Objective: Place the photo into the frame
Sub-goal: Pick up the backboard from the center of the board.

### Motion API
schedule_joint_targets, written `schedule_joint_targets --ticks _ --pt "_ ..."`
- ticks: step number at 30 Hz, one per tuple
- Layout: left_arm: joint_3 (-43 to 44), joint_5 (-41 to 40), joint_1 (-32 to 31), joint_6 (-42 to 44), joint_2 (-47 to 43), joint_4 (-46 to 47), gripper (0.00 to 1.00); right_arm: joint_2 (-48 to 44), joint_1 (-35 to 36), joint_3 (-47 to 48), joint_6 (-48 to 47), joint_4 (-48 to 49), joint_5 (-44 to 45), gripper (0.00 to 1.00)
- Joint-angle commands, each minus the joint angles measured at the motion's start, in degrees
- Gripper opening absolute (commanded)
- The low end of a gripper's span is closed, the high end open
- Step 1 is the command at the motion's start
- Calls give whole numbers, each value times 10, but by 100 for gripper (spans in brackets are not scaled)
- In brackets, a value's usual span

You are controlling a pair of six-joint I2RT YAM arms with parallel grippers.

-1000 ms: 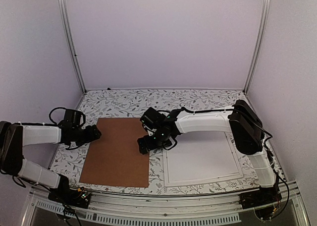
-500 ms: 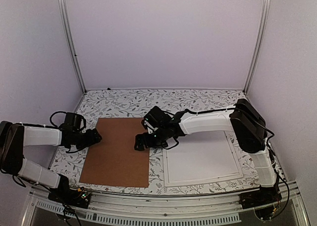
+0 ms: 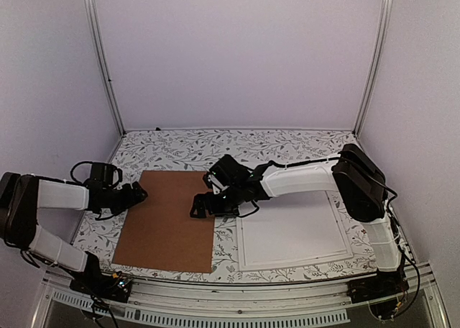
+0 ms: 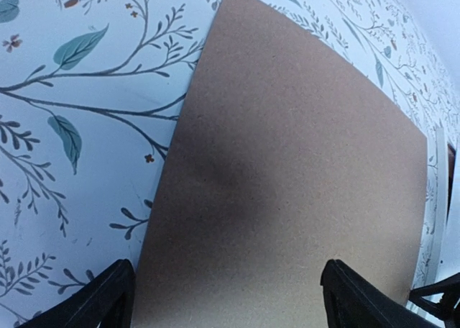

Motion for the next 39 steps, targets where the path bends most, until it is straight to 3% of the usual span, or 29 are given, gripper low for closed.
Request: schedule_joint_targets --ticks 1,16,26,29,31,35,39 --pt "-29 55 5 -18 17 -8 93 30 2 -18 14 -20 -19 99" --pt "-60 173 5 -50 -63 19 67 32 0 -28 26 -11 -19 99" --pt "-52 228 5 -64 -155 -2 59 32 -6 -39 30 -3 -21 99" --pt "-34 193 5 -56 -181 -61 61 35 -7 -42 30 -3 -22 99" --pt "-22 127 5 -42 -200 -104 68 33 -7 -44 30 -3 -21 99" --pt "-21 59 5 -34 -214 -110 80 24 -9 -49 29 -3 -13 99" --pt "-10 16 5 -19 -182 -127 82 8 -9 -55 27 -5 6 99"
